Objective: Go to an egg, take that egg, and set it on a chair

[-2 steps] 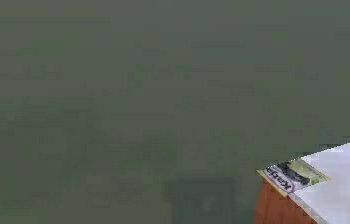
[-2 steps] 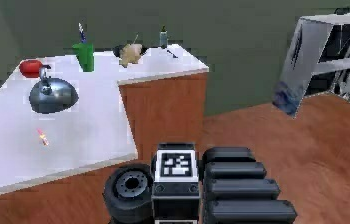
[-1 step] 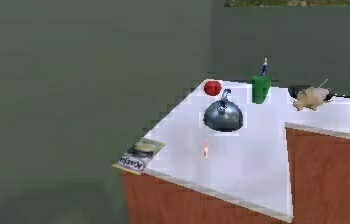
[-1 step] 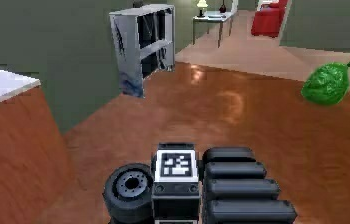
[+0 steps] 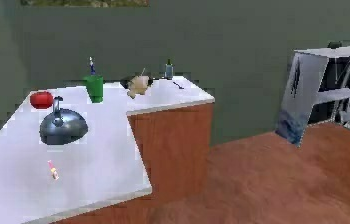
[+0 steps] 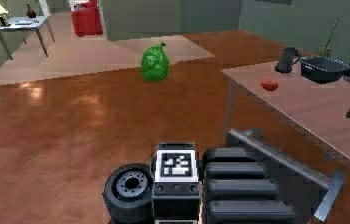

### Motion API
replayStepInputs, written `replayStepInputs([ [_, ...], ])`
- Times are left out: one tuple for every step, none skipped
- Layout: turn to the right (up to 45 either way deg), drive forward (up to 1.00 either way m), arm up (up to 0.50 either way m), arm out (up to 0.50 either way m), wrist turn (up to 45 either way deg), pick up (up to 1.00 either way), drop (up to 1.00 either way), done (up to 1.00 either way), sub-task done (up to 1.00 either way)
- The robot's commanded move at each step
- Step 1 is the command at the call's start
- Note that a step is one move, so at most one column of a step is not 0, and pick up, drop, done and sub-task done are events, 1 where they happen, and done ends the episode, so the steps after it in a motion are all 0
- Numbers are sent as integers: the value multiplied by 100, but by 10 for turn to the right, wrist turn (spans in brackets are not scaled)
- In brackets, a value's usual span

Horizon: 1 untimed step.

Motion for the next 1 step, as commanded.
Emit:
replayStepInputs([
  [390, 0, 0, 0, 0, 0, 0, 0, 0],
])
